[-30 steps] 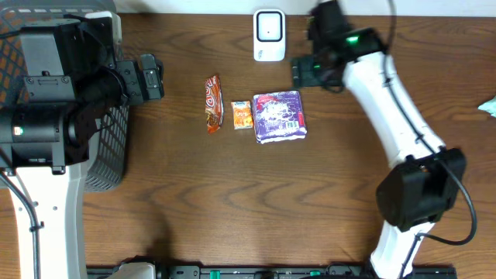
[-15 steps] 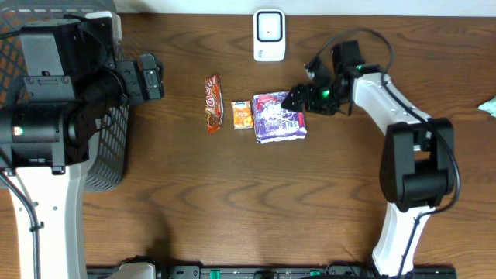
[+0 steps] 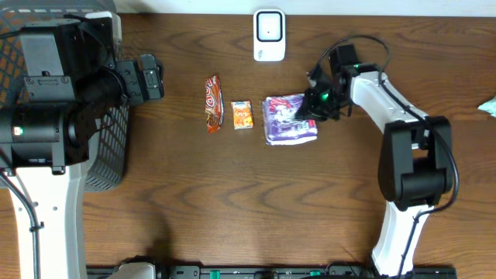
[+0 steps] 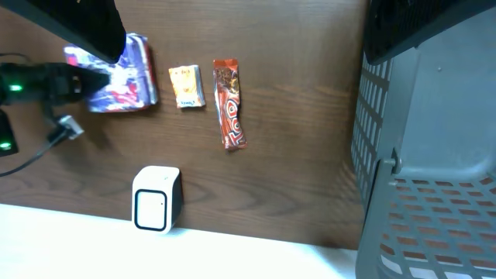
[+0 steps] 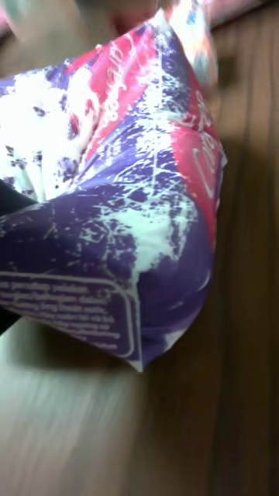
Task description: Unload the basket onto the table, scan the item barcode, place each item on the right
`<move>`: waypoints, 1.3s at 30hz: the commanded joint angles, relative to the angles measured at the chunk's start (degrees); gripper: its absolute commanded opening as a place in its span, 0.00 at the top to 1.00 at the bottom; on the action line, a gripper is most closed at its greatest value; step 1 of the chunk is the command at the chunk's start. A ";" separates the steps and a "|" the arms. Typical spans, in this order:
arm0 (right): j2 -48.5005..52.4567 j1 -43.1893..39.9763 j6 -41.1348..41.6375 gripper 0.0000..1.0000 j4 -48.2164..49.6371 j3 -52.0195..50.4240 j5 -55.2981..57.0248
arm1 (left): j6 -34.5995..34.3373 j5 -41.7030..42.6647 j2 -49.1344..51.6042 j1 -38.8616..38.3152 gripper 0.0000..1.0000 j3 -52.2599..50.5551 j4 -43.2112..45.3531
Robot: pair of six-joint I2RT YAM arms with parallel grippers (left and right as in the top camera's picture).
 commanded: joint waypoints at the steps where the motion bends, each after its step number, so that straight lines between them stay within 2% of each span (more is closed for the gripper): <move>1: -7.28 0.87 0.48 0.99 -2.93 4.96 21.16 | 0.11 0.26 -0.11 0.24 0.02 0.17 0.00; 8: -12.63 6.62 7.26 0.99 -9.94 6.21 65.75 | 0.11 0.26 -0.11 0.24 0.02 0.17 0.00; 11: -11.56 8.63 7.85 0.99 -10.97 4.74 72.91 | 0.11 0.26 -0.11 0.24 0.02 0.17 0.00; 22: -4.94 17.22 7.78 0.96 -9.16 2.54 71.28 | 0.11 0.26 -0.11 0.24 0.02 0.17 0.00; 24: -4.42 19.26 7.78 0.89 -9.03 2.54 70.90 | 0.11 0.26 -0.11 0.24 0.02 0.17 0.00; 27: -4.02 22.23 7.78 0.62 -8.41 2.54 68.02 | 0.11 0.26 -0.11 0.24 0.02 0.17 0.00; 30: -4.04 24.79 7.78 0.56 -7.06 2.56 62.93 | 0.11 0.26 -0.11 0.24 0.02 0.17 0.00; 34: -4.04 27.56 7.80 0.55 -5.31 2.86 58.97 | 0.11 0.26 -0.11 0.24 0.02 0.17 0.00; 39: -4.07 29.46 7.82 0.33 -5.20 5.75 54.38 | 0.11 0.26 -0.11 0.24 0.02 0.17 0.00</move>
